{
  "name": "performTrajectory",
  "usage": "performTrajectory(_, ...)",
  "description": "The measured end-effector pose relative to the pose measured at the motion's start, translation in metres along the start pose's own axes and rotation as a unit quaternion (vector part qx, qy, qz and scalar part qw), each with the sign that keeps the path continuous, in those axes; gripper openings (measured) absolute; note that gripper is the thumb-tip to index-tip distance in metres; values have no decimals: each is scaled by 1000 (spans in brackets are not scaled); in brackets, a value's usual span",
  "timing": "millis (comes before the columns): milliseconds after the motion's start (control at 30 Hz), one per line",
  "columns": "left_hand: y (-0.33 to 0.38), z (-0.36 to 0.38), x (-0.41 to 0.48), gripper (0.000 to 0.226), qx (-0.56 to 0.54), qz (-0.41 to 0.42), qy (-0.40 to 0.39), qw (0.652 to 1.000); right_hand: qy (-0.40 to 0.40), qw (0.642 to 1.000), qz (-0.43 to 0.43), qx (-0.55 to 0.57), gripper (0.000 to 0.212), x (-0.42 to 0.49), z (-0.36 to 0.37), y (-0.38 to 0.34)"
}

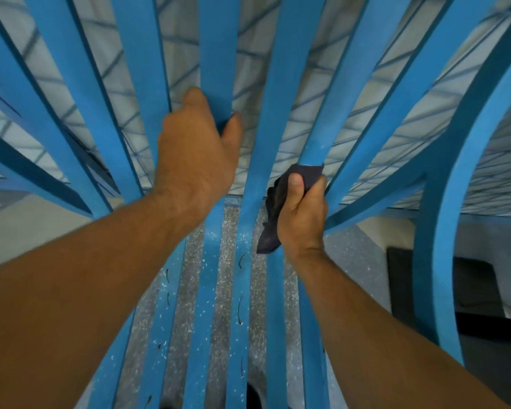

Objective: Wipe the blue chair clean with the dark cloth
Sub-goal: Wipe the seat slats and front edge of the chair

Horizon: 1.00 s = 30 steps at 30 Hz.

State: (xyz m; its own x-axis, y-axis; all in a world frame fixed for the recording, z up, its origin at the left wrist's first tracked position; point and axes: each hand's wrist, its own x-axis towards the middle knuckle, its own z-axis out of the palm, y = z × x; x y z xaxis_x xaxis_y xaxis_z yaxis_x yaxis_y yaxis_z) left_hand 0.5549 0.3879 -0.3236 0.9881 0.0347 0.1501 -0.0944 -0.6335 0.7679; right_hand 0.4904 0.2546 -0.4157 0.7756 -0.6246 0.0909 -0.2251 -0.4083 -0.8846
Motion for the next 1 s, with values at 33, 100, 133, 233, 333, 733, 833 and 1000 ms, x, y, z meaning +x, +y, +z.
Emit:
performTrajectory(33, 0, 2, 0, 25, -1, -4, -1, 1000, 15, 1000, -13, 6, 28, 5, -2, -9)
performTrajectory(100, 0, 5, -1, 25, 4, -10, -2, 1000, 54, 997, -46, 20, 33, 20, -5, -32)
performTrajectory(133, 0, 5, -2, 25, 5, -11, -3, 1000, 72, 995, -65, 24, 36, 28, -7, -45)
performTrajectory(233, 0, 5, -1, 26, 7, -13, -5, 1000, 105, 988, -105, 42, 38, 45, -13, -71)
performTrajectory(333, 3, 3, -1, 27, 12, -18, -14, 1000, 83, 991, -96, 36, 40, 44, -16, -71)
performTrajectory(733, 7, -5, -2, 30, 12, -38, -59, 997, 123, 984, -121, 45, 30, 75, -33, -138)
performTrajectory(833, 7, -4, -3, 30, 22, -37, -53, 998, 65, 996, -60, 32, 30, 48, -29, -104)
performTrajectory(1000, 8, -5, -2, 29, 17, -39, -56, 998, 105, 992, -58, 39, 32, 60, -31, -128)
